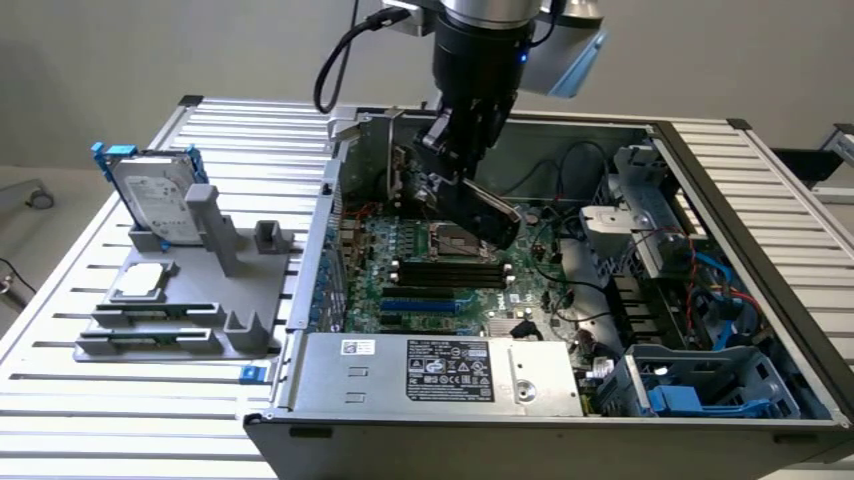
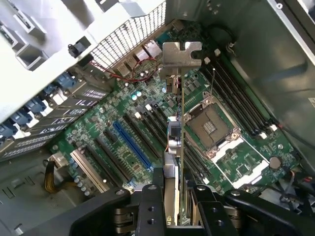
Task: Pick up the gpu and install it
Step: 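Insert the gpu into the slot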
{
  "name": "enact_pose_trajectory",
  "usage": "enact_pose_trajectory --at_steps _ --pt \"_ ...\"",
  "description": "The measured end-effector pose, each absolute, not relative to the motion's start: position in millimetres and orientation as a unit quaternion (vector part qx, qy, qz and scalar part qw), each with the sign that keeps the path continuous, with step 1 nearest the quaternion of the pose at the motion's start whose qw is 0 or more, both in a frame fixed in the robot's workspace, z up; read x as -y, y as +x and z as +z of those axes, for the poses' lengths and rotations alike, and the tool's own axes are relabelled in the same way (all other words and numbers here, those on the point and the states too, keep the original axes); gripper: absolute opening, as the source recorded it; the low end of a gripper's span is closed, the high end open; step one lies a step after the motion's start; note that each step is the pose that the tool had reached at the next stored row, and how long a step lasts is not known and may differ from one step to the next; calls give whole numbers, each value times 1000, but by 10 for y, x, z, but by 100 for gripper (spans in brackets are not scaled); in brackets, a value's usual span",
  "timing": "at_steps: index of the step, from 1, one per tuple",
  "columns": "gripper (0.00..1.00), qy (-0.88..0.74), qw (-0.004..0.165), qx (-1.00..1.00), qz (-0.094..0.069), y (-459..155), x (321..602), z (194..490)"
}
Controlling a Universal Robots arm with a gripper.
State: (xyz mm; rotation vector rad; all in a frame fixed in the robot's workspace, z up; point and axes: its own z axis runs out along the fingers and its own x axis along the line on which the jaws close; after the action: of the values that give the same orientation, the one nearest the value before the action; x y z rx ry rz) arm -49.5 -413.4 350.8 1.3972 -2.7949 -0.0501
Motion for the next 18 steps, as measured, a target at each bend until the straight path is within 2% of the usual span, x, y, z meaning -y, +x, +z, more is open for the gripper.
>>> enact_pose_trajectory --at_steps 18 --pt "27 587 11 809 -15 -494 4130 3406"
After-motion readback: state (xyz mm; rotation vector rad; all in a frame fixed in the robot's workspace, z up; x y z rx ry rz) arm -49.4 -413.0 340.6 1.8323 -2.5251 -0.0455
